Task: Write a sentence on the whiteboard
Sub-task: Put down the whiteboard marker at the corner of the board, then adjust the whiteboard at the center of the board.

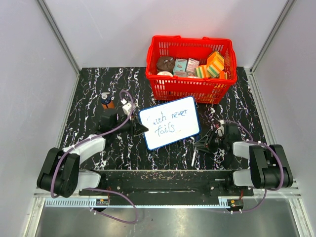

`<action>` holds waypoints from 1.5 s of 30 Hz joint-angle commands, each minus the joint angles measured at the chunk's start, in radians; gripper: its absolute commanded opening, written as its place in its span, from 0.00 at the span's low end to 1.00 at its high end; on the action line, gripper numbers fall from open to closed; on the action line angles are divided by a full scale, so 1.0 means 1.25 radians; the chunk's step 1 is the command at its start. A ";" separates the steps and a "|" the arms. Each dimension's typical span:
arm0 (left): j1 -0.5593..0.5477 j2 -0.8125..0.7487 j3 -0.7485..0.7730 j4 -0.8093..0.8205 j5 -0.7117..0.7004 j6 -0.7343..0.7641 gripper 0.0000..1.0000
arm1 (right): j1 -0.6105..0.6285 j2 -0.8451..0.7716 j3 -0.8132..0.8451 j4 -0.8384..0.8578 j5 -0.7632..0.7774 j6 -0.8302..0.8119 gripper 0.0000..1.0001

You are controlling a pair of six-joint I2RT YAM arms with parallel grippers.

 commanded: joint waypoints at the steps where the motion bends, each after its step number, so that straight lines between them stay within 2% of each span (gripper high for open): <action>1: 0.006 -0.044 -0.015 0.018 -0.108 0.106 0.00 | -0.004 -0.015 0.026 0.039 0.003 0.003 0.45; 3: 0.006 -0.061 -0.020 0.015 -0.110 0.106 0.00 | -0.004 -0.040 0.023 0.029 0.019 0.003 0.54; 4: 0.004 -0.067 -0.023 0.011 -0.115 0.106 0.00 | -0.004 -0.051 0.020 0.027 0.024 0.004 0.63; 6: 0.002 -0.082 -0.024 0.008 -0.121 0.106 0.00 | -0.004 -0.082 0.020 0.011 0.038 0.003 0.70; 8: 0.000 -0.098 -0.027 0.002 -0.132 0.105 0.00 | -0.004 -0.104 0.020 -0.002 0.046 -0.001 0.81; 10: 0.000 -0.108 -0.035 0.015 -0.134 0.094 0.00 | -0.004 -0.132 0.020 -0.008 0.056 -0.003 0.85; 11: 0.000 -0.114 -0.039 0.017 -0.132 0.090 0.00 | -0.003 -0.142 0.021 -0.014 0.061 -0.005 0.91; 15: 0.000 -0.126 -0.054 0.034 -0.131 0.074 0.00 | -0.004 -0.185 0.030 -0.040 0.075 -0.028 0.97; 23: 0.000 -0.154 -0.044 0.085 -0.056 0.018 0.00 | -0.004 -0.211 0.041 -0.036 0.057 -0.051 1.00; 32: 0.000 -0.256 -0.071 0.033 -0.116 0.016 0.00 | -0.004 -0.223 0.046 -0.005 0.063 -0.063 1.00; 37: 0.001 -0.249 -0.121 0.069 -0.138 0.011 0.00 | -0.004 -0.231 0.068 -0.042 0.100 -0.089 1.00; 45: 0.015 -0.188 -0.118 0.085 -0.147 0.026 0.00 | -0.004 -0.304 0.084 -0.081 0.182 -0.100 1.00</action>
